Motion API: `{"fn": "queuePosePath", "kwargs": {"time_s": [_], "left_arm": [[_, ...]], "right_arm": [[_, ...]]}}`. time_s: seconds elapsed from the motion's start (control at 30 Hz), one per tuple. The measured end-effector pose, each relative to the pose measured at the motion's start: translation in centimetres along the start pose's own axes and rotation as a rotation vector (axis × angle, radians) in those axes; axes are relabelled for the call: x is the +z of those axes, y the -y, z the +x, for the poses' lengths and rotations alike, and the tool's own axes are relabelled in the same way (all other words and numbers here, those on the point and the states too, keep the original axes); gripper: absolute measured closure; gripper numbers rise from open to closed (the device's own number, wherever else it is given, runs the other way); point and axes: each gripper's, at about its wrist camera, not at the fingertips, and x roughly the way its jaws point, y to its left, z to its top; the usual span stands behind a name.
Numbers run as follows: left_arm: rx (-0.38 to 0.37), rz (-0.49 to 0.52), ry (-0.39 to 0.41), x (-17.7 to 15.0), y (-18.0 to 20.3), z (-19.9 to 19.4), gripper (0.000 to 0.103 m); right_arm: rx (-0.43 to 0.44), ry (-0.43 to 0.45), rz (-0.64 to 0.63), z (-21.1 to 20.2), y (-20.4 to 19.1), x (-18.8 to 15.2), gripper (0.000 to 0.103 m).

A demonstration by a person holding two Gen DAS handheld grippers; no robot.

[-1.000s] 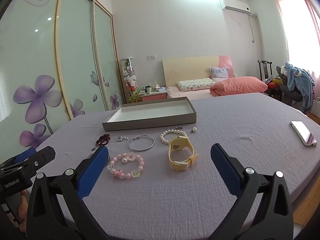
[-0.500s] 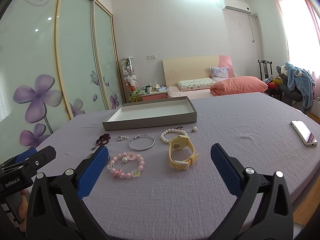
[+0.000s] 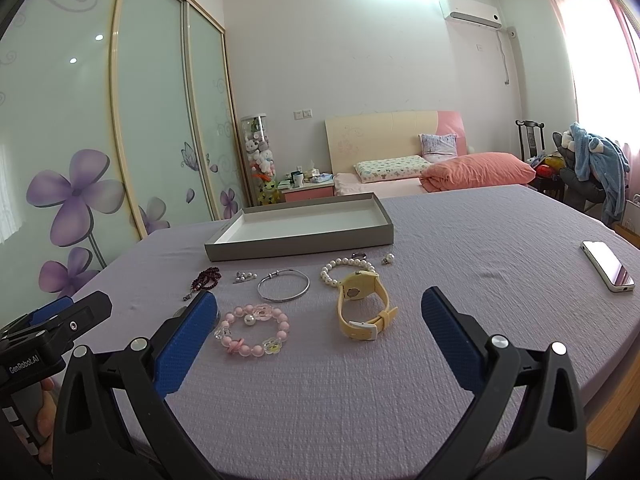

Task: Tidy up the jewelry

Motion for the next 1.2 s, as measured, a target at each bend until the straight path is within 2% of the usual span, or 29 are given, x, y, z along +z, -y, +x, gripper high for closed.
{"fn": "queuePosePath", "kwargs": {"time_s": [1.2], "left_arm": [[0.002, -0.001, -0.004, -0.13, -0.05, -0.11, 0.002]], "right_arm": [[0.002, -0.001, 0.002, 0.23, 0.07, -0.35, 0.001]]}}
